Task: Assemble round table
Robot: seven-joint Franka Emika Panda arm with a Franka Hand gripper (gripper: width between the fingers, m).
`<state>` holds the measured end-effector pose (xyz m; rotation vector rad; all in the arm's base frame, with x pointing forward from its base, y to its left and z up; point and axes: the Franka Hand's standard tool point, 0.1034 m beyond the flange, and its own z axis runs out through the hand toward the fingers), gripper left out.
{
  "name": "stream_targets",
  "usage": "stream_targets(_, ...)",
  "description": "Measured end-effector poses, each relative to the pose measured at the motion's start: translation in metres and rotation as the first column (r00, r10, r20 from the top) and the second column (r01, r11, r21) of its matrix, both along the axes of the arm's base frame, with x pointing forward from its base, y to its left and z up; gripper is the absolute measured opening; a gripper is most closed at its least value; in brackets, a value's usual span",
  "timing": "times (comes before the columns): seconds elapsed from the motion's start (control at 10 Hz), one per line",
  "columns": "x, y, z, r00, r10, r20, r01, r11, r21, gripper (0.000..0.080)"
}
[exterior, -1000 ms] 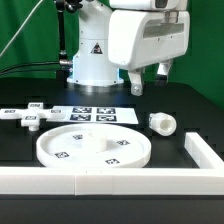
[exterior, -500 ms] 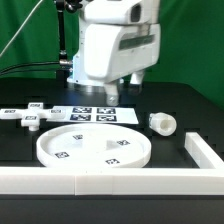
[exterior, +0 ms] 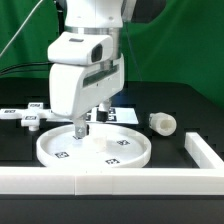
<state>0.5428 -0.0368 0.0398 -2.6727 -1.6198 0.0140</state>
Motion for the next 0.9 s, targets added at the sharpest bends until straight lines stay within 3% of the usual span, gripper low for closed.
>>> stream_targets(0.3,-0.001,0.0,-0.016,1.0,-0.001,-0.019,0.001,1.0,0.005,0.0649)
stream_targets(0.8,-0.007,0.002,-0.027,0.999,0.0,-0.04,0.001,1.0,0.008,0.0649)
stream_targets(0.9,-0.007,0.002,-0.027,0.999,0.0,-0.041,0.001,1.0,0.009,0.0537)
